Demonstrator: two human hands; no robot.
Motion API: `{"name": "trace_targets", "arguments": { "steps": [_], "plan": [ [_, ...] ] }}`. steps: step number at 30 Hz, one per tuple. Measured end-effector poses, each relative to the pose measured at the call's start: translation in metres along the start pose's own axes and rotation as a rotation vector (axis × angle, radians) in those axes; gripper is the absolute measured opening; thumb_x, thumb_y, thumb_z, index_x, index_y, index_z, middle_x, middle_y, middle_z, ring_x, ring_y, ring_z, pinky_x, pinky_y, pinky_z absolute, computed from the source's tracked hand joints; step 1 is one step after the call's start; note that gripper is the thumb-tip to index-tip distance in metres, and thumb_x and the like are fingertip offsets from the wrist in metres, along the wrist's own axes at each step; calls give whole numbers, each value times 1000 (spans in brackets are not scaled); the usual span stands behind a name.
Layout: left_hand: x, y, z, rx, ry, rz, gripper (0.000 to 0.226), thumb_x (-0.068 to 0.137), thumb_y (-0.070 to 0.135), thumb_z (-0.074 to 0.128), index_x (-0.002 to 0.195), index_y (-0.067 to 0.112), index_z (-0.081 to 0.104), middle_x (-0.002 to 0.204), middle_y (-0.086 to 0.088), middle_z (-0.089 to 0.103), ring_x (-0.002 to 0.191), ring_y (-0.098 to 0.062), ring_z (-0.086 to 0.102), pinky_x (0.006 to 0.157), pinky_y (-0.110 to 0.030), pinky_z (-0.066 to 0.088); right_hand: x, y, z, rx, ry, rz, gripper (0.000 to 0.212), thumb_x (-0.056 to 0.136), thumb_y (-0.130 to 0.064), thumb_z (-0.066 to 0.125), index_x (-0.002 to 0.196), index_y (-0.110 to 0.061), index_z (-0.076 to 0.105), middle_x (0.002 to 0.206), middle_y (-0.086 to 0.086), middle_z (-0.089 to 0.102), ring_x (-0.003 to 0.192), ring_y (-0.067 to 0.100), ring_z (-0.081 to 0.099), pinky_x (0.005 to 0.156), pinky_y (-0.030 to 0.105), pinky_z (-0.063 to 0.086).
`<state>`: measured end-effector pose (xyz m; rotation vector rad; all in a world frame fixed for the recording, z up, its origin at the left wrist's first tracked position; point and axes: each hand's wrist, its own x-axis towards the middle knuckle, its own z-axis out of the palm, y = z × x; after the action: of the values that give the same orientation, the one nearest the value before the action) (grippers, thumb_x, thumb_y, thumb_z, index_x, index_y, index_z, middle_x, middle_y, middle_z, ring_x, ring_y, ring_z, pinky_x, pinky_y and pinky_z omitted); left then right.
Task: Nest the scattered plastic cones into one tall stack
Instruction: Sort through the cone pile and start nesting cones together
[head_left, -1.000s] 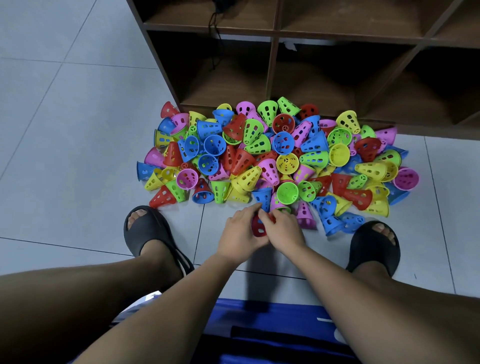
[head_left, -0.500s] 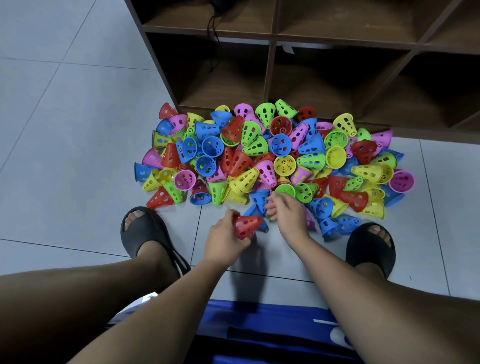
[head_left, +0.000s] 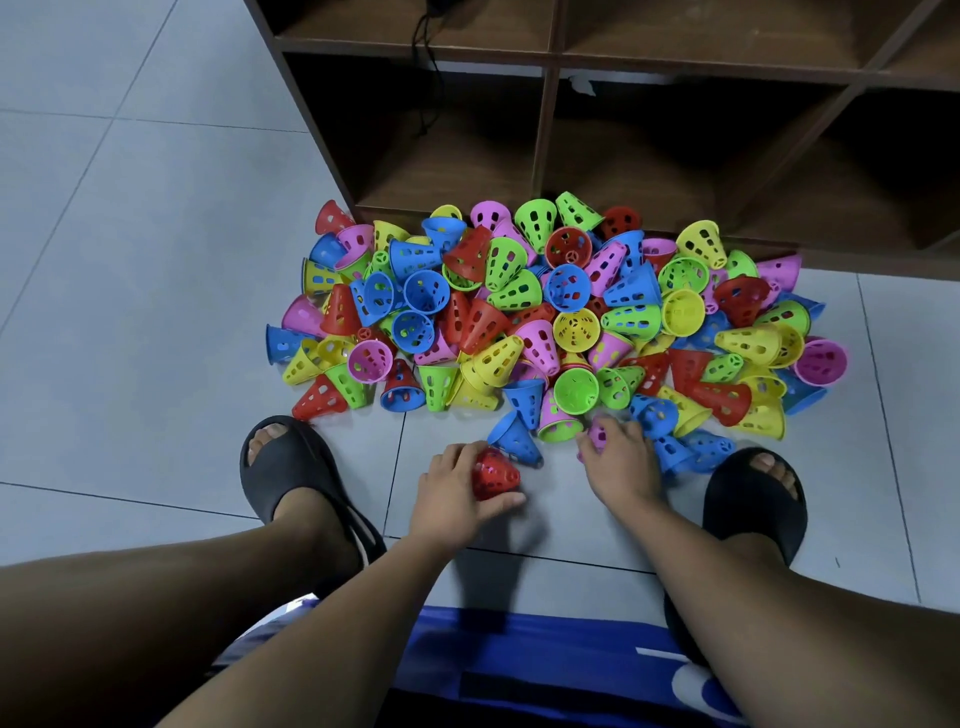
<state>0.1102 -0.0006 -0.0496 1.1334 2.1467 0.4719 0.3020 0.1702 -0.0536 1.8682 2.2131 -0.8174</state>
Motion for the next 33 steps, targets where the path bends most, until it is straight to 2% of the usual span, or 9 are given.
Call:
{"name": "trace_targets", "arguments": {
  "steps": [6, 10, 12, 16, 19, 22, 25, 28, 33],
  "plan": [
    [20, -11, -31, -68, 112, -2, 87, 80, 89, 62, 142, 29, 57, 137, 6, 58, 129, -17, 54, 110, -41, 47, -8, -6, 15, 43, -11, 30, 32, 94, -39, 71, 113, -21, 53, 125, 16, 53, 104, 41, 61, 85, 44, 51],
    [43, -23, -52, 16, 243, -14, 63, 92, 59, 72, 139, 19, 57, 133, -2, 61, 122, -25, 58, 104, -45, 51, -11, -10, 23, 123, -74, 76, 48, 82, -29, 78, 115, -20, 44, 114, 18, 59, 94, 42, 66, 78, 44, 55],
    [51, -29, -61, 54, 299, -22, 56, 93, 48, 73, 137, 18, 58, 132, -3, 59, 121, -27, 58, 102, -46, 51, -12, -11, 27, 137, -119, 94, 57, 80, -30, 79, 124, -17, 44, 111, 16, 65, 91, 37, 66, 70, 38, 48],
    [60, -40, -70, 96, 343, -77, 56, 87, 36, 72, 139, 24, 56, 137, 0, 55, 126, -29, 54, 100, -48, 49, -16, -12, 31, 172, -175, 113, 46, 80, -38, 76, 113, -18, 50, 95, 7, 65, 78, 28, 57, 65, 35, 43],
    [64, -49, -68, 141, 290, -130, 68, 88, 41, 67, 151, 21, 50, 148, -3, 51, 134, -30, 50, 105, -50, 49, -18, -16, 35, 211, -173, 102, 34, 79, -46, 70, 97, -19, 58, 95, 5, 68, 83, 29, 60, 71, 37, 49],
    [63, -52, -64, 132, 237, -223, 69, 92, 42, 70, 154, 19, 49, 155, -8, 47, 139, -34, 48, 108, -51, 45, -21, -23, 35, 245, -170, 44, 26, 85, -44, 67, 91, -20, 60, 97, 9, 64, 88, 31, 60, 73, 37, 45],
    [56, -56, -56, 55, 283, -271, 52, 91, 48, 75, 131, 17, 60, 132, -10, 55, 121, -36, 56, 98, -50, 51, -25, -32, 32, 325, -127, -47, 21, 88, -39, 70, 88, -21, 60, 96, 6, 62, 90, 30, 61, 74, 35, 41],
    [46, -59, -47, -97, 287, -343, 47, 93, 58, 72, 112, 17, 59, 117, -4, 51, 105, -30, 59, 90, -43, 52, -31, -43, 27, 430, -57, -124, 17, 86, -33, 71, 92, -23, 60, 96, 0, 59, 88, 23, 59, 77, 38, 48],
    [46, -52, -37, -360, 257, -600, 58, 96, 69, 62, 107, 13, 50, 106, -11, 65, 98, -35, 66, 87, -46, 54, -38, -62, 20, 522, 32, -196, 18, 84, -26, 72, 89, -24, 55, 94, -4, 53, 86, 22, 54, 78, 39, 48]
  ]
}}
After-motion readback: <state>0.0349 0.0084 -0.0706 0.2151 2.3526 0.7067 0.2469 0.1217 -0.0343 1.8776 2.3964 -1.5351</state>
